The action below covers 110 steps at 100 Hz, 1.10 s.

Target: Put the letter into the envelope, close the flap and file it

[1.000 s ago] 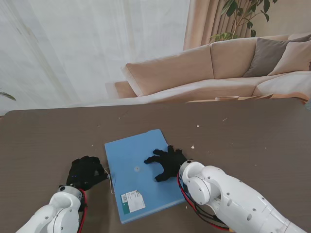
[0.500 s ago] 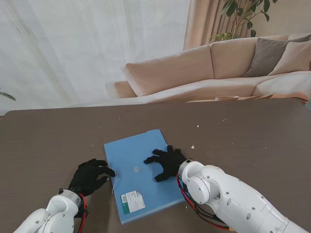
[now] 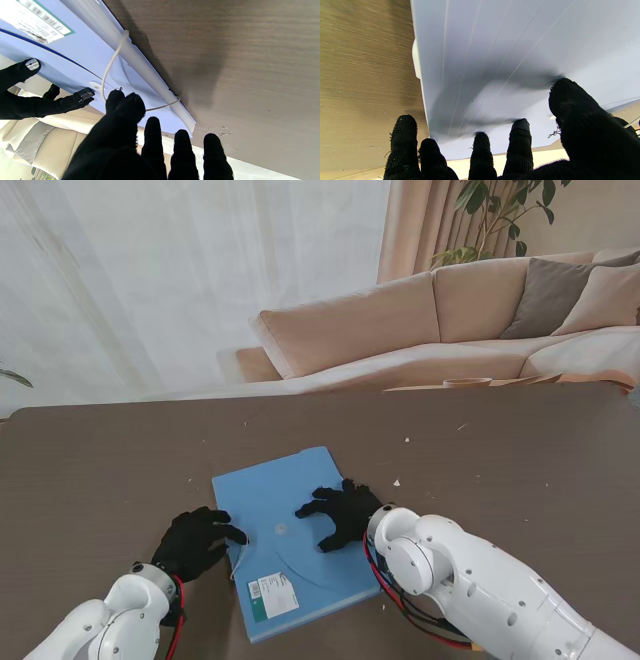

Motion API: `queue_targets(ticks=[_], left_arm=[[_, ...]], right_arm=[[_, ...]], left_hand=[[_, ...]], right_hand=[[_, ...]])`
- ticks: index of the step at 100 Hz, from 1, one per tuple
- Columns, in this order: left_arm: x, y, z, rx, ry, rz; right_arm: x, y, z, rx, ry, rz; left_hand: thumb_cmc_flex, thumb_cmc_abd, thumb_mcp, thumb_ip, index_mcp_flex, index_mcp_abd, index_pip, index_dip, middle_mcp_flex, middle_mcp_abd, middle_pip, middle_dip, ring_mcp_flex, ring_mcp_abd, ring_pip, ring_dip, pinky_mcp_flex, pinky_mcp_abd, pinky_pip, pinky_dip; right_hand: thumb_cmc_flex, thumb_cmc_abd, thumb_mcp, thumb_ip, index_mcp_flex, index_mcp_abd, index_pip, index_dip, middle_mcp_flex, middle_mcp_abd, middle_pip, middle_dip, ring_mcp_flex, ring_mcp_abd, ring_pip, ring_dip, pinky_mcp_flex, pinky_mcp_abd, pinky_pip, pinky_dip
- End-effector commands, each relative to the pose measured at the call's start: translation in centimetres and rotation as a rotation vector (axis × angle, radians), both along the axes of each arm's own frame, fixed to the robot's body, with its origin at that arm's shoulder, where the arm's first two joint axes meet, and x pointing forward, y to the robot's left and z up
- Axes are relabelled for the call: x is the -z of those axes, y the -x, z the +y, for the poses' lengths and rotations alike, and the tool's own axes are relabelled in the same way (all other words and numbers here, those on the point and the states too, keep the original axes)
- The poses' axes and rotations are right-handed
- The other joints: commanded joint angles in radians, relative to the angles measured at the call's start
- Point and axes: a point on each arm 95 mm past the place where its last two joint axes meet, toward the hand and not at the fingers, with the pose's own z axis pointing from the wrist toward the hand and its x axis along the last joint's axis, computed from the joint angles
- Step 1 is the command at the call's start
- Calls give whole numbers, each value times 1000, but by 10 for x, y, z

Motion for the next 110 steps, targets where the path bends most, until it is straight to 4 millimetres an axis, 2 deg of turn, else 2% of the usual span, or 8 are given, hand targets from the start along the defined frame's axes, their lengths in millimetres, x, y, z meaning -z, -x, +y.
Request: queue_targets(ticks=[1,20,30,42,52,76,88,110], left_arm=[[3,2,-2,3,-2,10],[4,1,-6,26,15,3],[4,0,-10,44,22,-22],[2,-2,-15,70,7,-40],[0,-4,-21,91,-2,-42],[-3,-13,-34,126,-45,-45],[-2,-17,-39,138,-77,-54],[1,-25,-47,141,-137,-93]], right_arm=[[21,15,-3,-4,35,71],[20,14,-3,-4,36,68],[21,14,-3,-9,34,68],[21,13,-3,-22,35,68],[20,12,-3,-35,40,65],[21,11,-2,-35,34,71],[20,11,-2,-34,31,72],[20,10,-1,-38,27,73]], left_hand=[[44,22,-4,22,-32,-8,-8,-5,-32,-24,-12,-10,-34,-21,-13,25,-2,-16,-22,23],[76,45,-17,17,-94,-49,-25,-13,-52,-39,-28,-19,-39,-44,-28,35,3,-35,-38,47],[83,45,-22,19,-115,-63,-30,-15,-55,-43,-34,-21,-39,-49,-26,43,5,-42,-40,53],[92,50,-23,20,-130,-75,-30,-15,-56,-51,-42,-21,-43,-58,-27,52,4,-50,-40,59],[100,56,-27,20,-142,-82,-32,-17,-59,-58,-54,-21,-46,-65,-35,57,3,-57,-42,63],[131,72,-48,22,-182,-95,-43,-24,-63,-73,-92,-20,-47,-76,-55,71,2,-68,-46,70],[139,81,-55,22,-248,-121,-69,-35,-67,-87,-113,-19,-49,-83,-63,75,2,-74,-46,72],[101,101,-106,13,-281,-115,-80,-44,-71,-88,-133,-12,-52,-82,-69,83,-3,-77,-45,75]], right_hand=[[16,12,3,23,-16,1,-1,-5,29,6,121,29,119,-168,119,58,1,20,6,15],[19,13,2,25,-13,2,-1,-5,34,4,123,28,123,-165,119,65,1,21,4,22],[23,16,3,26,-10,0,-1,-5,33,2,130,31,123,-180,116,67,-1,8,3,26],[35,16,7,27,0,3,1,-4,34,-3,147,37,127,-242,92,57,-14,-76,-27,27],[39,13,14,28,8,6,3,-5,34,-2,159,42,132,-267,87,52,-15,-111,-36,30],[41,7,21,27,16,3,7,-7,34,-5,169,46,133,-263,87,50,-8,-108,-43,36],[43,5,25,27,18,1,9,-7,33,-6,172,46,134,-263,88,49,-8,-107,-46,38],[44,3,30,27,18,1,12,-9,32,-7,175,47,132,-263,87,48,-6,-102,-49,42]])
